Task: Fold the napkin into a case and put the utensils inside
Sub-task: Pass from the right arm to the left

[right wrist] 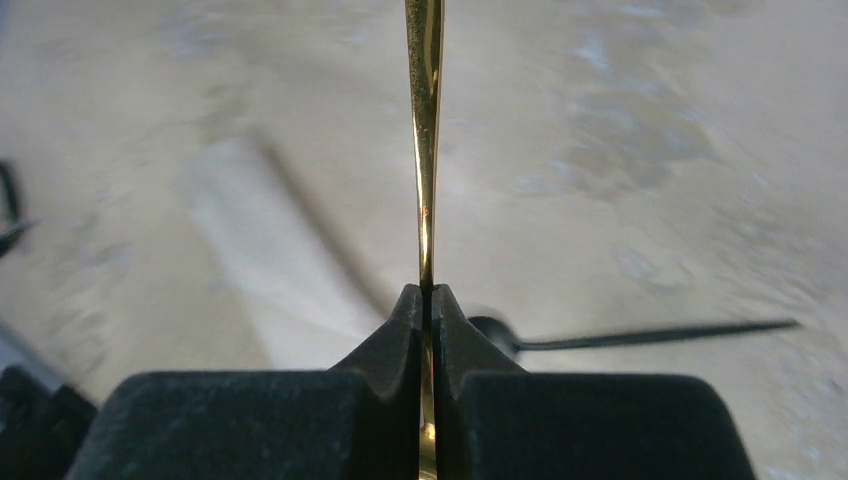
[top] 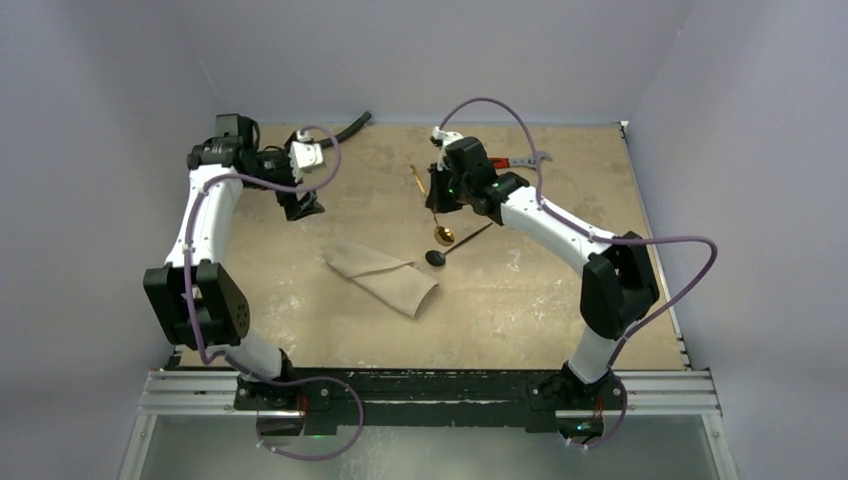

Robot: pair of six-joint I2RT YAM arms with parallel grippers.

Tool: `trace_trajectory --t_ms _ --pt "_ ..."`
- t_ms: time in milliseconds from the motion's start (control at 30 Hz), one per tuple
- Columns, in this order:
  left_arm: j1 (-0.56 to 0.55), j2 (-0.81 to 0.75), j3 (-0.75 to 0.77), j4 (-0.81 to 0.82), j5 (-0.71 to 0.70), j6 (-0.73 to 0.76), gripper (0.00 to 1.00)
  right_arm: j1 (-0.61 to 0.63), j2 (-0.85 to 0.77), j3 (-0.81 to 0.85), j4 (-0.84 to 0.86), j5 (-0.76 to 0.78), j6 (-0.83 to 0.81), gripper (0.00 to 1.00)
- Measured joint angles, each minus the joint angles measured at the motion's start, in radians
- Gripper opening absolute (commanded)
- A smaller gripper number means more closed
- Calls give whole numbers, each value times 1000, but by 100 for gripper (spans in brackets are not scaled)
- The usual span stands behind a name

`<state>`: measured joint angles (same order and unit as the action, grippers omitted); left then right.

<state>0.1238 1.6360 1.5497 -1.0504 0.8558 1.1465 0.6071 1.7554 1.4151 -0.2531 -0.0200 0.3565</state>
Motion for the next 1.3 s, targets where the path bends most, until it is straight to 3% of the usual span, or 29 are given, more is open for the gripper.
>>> trace_trajectory --t_ms 233,400,567,733,833,900,933,967,1067,1200,1233,1300 --pt "-141 -259 -233 143 7 346 99 158 -4 102 -23 -208 -28 0" --pt "-196 -352 -285 177 -26 563 98 224 43 167 -42 -322 -21 0" --pt "-214 -402 -415 177 -109 784 87 220 91 210 -40 -404 -14 0" --pt "-226 -427 -476 185 -172 875 60 216 113 219 -34 -465 -7 0" --pt "-230 -478 -535 242 -192 898 51 216 129 238 -29 -507 -1 0" --pt "-234 -507 -568 279 -198 904 31 216 139 254 -24 -534 3 0" --pt "-237 -517 -579 296 -202 904 9 216 144 260 -20 -550 5 0" --pt "-238 -521 -587 314 -204 904 0 216 149 265 -16 -563 10 0" --pt "-238 -539 -625 401 -215 904 0 216 156 270 1 -595 19 1" --pt "-242 -589 -719 569 -216 904 0 203 156 263 20 -628 53 55" --pt "-242 -602 -748 629 -215 904 0 201 154 257 29 -632 65 64" --pt "-242 -624 -806 762 -213 904 0 201 133 211 63 -634 93 71"
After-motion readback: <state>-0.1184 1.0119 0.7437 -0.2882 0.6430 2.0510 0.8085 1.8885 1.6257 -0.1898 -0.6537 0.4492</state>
